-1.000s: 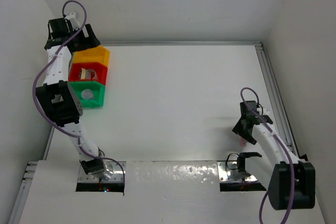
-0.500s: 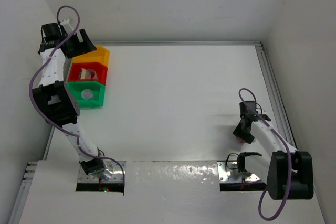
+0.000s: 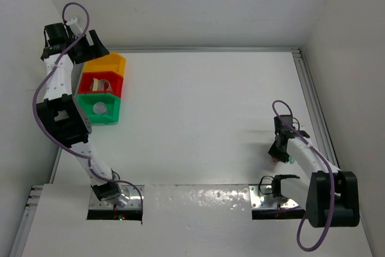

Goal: Sort the stationery into containers
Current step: Pick up the stationery from the center of the board.

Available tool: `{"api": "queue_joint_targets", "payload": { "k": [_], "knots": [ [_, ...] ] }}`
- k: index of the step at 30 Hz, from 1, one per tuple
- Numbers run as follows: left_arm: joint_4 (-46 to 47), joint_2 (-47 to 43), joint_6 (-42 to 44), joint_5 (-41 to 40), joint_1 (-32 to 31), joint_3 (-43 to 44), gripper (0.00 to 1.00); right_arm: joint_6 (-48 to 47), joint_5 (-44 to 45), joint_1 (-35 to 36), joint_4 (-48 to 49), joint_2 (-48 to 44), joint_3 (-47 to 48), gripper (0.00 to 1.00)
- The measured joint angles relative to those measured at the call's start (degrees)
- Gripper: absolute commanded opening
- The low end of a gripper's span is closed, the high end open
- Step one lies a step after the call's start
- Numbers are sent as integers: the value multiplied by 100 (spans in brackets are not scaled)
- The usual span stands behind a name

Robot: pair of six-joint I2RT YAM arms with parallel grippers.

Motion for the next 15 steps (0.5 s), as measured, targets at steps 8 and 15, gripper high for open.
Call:
{"api": "queue_joint_targets", "payload": {
  "k": [8,15],
  "knots": [
    [-146,-136,7,216,0,164,81,-332,-57,708,256,7,37,0],
    [-796,-144,424,955,-361,485,74,-1259,306,2527,1128,-592,645,0]
  ]
}}
